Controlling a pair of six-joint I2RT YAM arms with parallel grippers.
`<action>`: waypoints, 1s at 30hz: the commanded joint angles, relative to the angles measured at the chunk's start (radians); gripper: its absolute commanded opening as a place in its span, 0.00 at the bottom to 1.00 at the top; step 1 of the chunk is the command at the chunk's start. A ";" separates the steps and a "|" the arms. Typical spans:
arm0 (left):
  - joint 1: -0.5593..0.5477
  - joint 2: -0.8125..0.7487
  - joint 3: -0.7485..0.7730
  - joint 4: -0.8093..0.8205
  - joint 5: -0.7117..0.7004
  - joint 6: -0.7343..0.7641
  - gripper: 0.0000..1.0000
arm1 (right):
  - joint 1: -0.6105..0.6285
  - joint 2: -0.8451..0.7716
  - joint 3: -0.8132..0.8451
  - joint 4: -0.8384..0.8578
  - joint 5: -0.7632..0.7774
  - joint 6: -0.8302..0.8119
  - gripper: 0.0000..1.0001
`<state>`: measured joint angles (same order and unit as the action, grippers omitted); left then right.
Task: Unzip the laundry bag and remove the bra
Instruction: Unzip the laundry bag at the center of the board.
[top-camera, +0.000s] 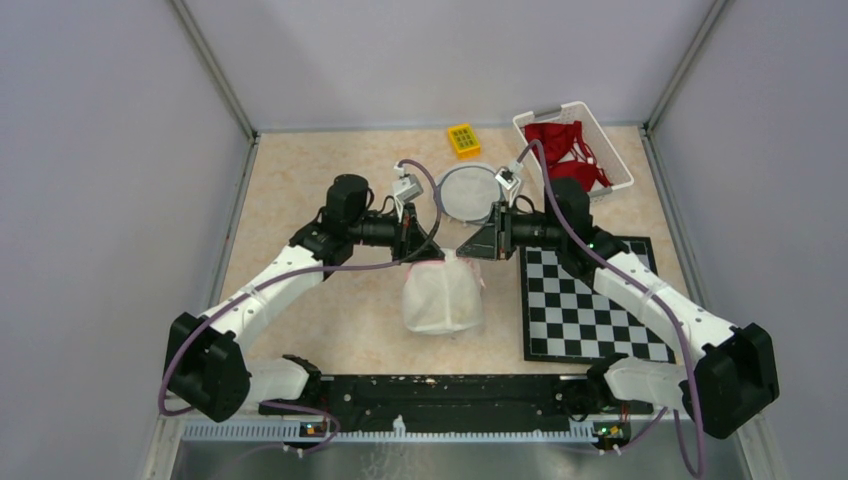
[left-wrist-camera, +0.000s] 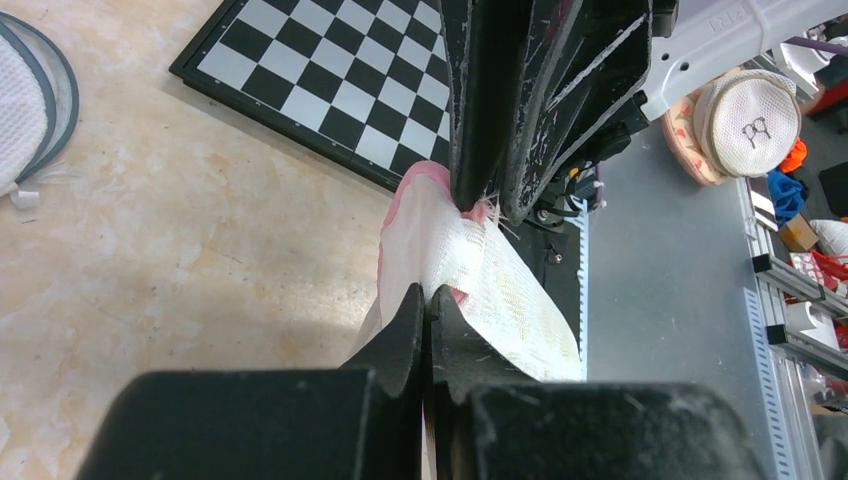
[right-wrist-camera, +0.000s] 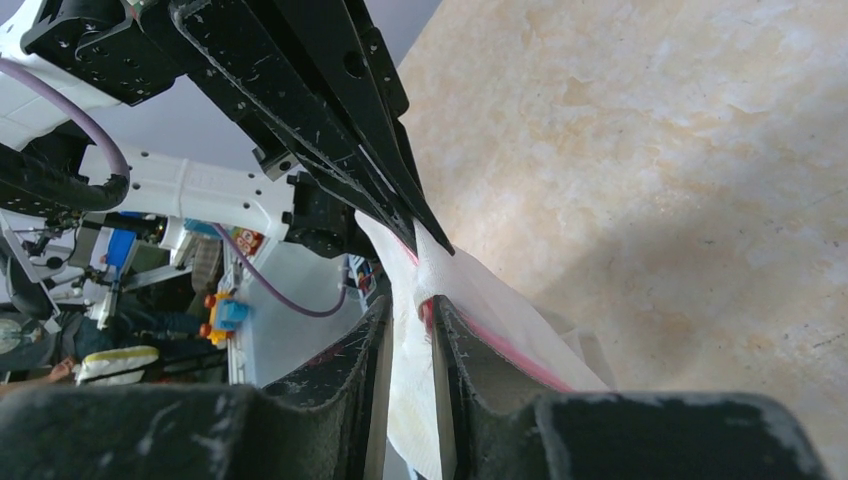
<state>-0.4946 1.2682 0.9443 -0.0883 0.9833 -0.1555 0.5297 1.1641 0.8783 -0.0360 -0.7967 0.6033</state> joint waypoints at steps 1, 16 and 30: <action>-0.012 0.003 0.041 0.032 0.032 -0.015 0.00 | 0.019 0.011 0.040 0.051 0.004 0.011 0.20; -0.006 0.004 0.033 0.074 0.041 -0.057 0.00 | 0.027 -0.002 0.003 -0.013 0.005 -0.008 0.23; 0.006 -0.002 0.014 0.160 0.129 -0.139 0.00 | 0.010 0.015 -0.026 -0.010 -0.023 -0.009 0.22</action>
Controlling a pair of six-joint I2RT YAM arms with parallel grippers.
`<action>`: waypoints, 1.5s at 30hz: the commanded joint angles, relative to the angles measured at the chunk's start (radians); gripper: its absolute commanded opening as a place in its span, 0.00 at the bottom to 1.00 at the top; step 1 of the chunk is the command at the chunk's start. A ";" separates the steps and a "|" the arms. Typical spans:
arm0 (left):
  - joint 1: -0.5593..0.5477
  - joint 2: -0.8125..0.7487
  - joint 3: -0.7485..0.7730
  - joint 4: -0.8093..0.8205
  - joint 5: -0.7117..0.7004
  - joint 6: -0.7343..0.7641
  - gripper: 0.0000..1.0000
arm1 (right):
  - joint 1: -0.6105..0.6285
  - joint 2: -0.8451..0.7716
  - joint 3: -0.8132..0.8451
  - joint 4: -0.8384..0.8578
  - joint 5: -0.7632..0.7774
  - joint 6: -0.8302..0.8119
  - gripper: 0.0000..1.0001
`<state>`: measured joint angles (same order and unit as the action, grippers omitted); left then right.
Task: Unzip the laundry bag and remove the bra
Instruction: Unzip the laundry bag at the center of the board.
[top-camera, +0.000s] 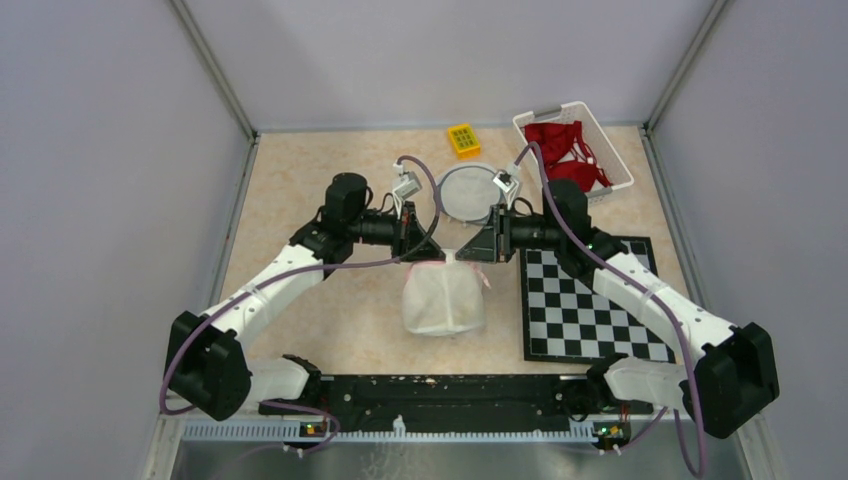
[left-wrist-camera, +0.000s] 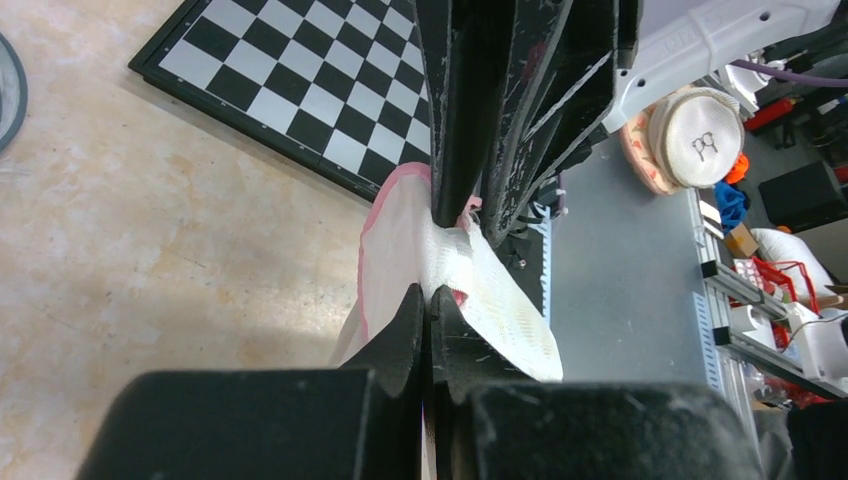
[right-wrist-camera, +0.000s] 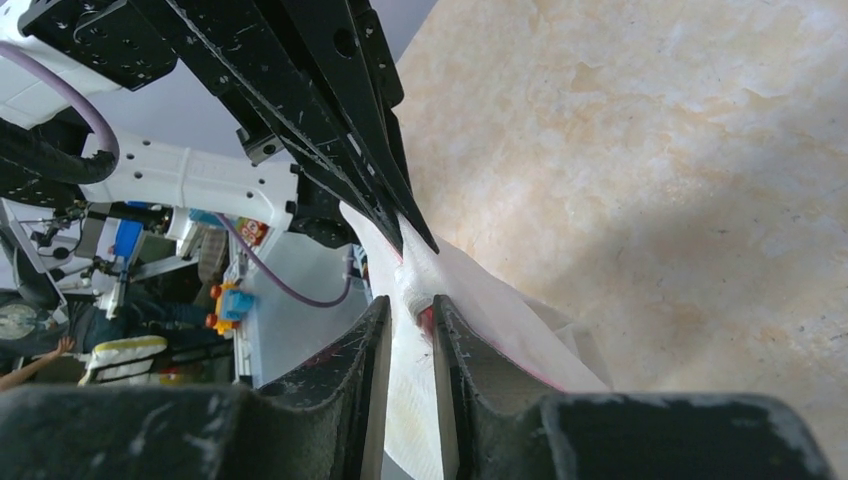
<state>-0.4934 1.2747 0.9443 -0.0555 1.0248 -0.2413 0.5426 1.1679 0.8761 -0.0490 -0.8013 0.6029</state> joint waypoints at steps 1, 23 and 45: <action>0.007 -0.010 0.010 0.147 0.095 -0.065 0.00 | -0.007 0.012 -0.027 0.009 -0.028 -0.004 0.22; 0.015 0.003 -0.019 0.213 0.130 -0.133 0.00 | -0.024 -0.002 -0.018 0.080 -0.100 0.028 0.00; 0.045 0.146 -0.056 -0.024 0.087 0.263 0.57 | -0.031 0.175 -0.118 0.242 -0.091 -0.127 0.00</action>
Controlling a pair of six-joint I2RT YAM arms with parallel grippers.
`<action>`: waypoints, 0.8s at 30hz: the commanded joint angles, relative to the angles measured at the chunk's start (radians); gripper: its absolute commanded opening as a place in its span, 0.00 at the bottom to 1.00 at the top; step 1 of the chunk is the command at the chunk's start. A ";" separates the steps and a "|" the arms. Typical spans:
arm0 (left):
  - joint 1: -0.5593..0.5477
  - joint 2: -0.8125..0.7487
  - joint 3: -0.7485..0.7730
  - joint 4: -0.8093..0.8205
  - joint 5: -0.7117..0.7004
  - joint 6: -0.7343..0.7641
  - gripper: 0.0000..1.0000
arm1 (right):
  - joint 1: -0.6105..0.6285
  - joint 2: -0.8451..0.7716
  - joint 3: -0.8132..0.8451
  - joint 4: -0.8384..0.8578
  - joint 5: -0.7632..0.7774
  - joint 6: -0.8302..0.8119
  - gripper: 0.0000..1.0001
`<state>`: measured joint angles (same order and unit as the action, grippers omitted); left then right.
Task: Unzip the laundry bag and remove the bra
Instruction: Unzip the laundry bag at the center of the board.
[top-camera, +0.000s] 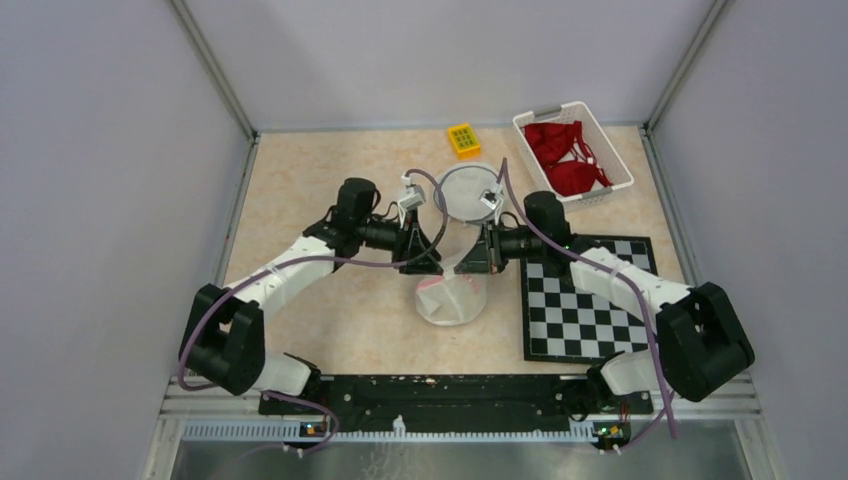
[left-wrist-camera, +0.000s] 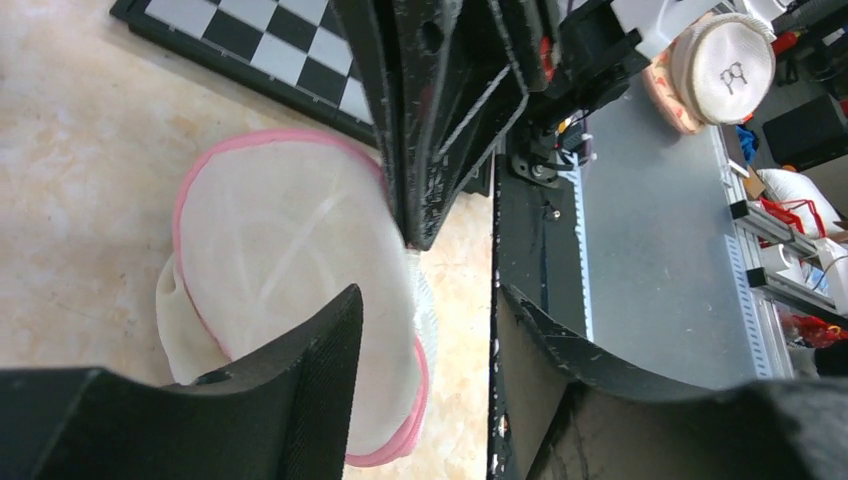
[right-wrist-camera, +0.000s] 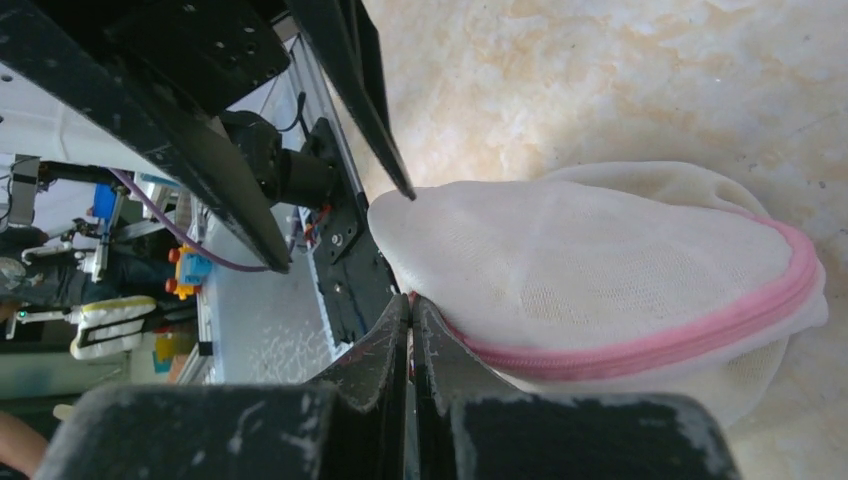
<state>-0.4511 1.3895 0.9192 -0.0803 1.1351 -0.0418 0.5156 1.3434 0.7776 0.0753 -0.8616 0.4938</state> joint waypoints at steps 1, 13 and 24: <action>0.001 0.033 -0.046 0.003 -0.035 0.067 0.61 | -0.003 -0.004 -0.022 0.118 -0.037 -0.017 0.00; -0.055 0.076 -0.103 0.142 -0.029 0.049 0.62 | -0.003 -0.017 -0.042 0.086 -0.023 -0.023 0.00; -0.061 0.125 -0.123 0.303 -0.016 -0.118 0.11 | -0.003 0.000 -0.041 0.075 -0.023 -0.038 0.00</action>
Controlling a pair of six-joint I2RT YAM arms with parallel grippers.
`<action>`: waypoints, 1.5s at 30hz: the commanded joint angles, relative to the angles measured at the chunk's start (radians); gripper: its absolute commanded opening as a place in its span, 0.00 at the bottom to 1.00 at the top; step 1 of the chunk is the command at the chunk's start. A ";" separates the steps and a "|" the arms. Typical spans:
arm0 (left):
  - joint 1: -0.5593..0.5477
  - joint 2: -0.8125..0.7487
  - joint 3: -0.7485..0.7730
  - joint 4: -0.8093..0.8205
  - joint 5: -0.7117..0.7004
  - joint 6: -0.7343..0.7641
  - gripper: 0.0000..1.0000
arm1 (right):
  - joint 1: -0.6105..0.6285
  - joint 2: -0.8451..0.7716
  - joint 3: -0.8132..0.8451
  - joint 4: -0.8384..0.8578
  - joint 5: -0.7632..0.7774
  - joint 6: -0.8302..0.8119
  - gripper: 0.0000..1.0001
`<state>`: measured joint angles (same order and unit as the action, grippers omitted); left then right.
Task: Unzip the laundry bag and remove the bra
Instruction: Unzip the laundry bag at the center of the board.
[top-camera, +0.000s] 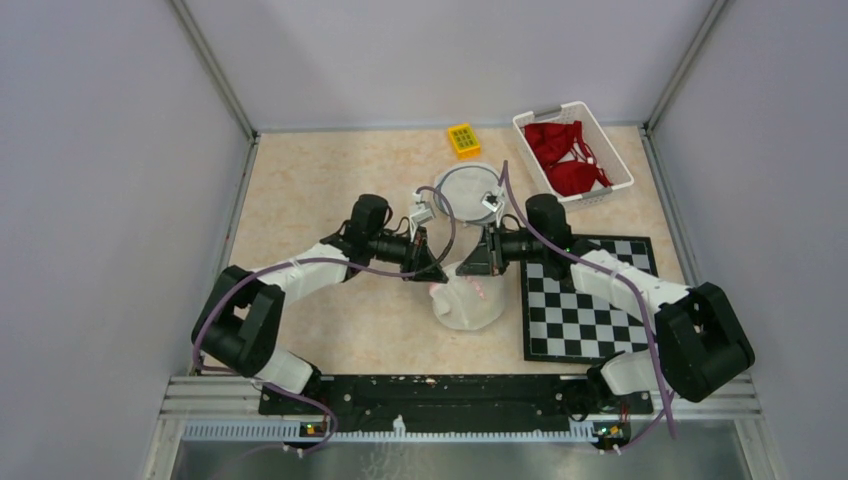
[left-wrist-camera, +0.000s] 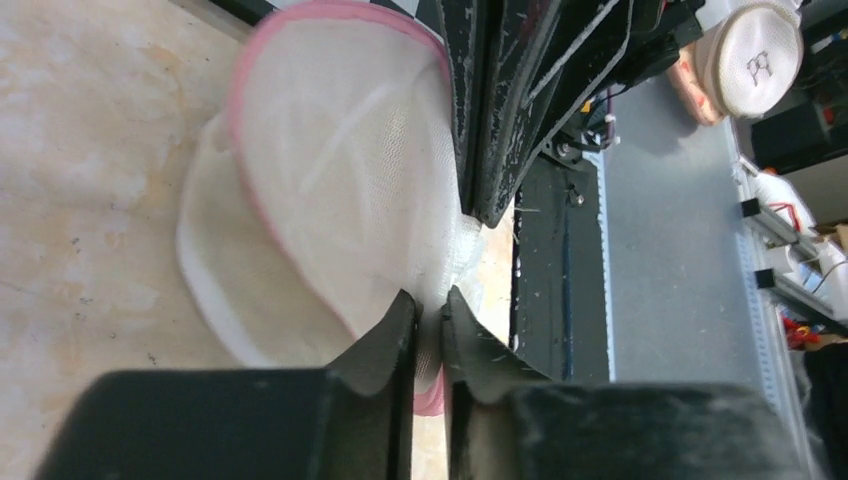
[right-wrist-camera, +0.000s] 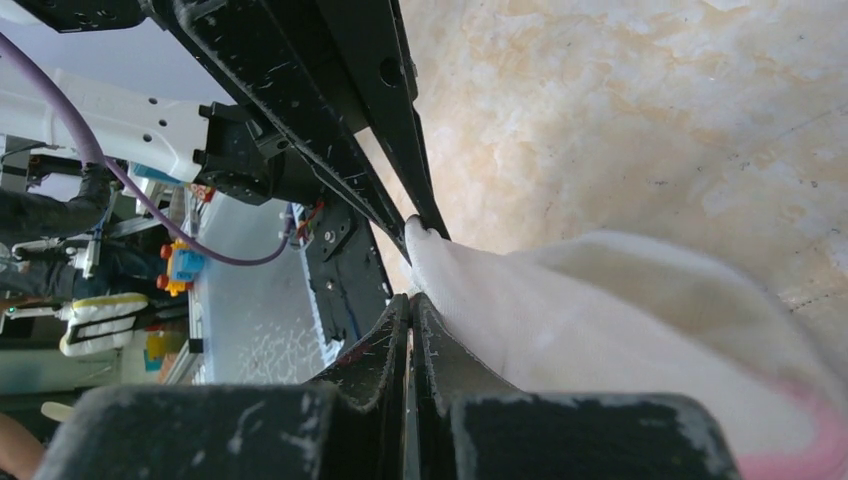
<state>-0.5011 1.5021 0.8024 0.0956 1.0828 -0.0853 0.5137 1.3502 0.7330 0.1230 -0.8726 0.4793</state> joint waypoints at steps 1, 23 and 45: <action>-0.011 0.014 -0.007 0.138 0.045 -0.084 0.07 | -0.002 0.000 0.004 0.030 -0.022 -0.024 0.00; 0.034 -0.026 -0.033 0.110 0.052 -0.108 0.00 | -0.006 0.005 0.089 -0.201 0.170 -0.185 0.00; 0.078 -0.043 -0.023 -0.017 0.023 0.014 0.00 | -0.058 -0.038 0.119 -0.273 0.205 -0.233 0.00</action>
<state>-0.4339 1.5009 0.7738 0.1009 1.0794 -0.1188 0.4858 1.3426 0.8192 -0.1337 -0.6834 0.2760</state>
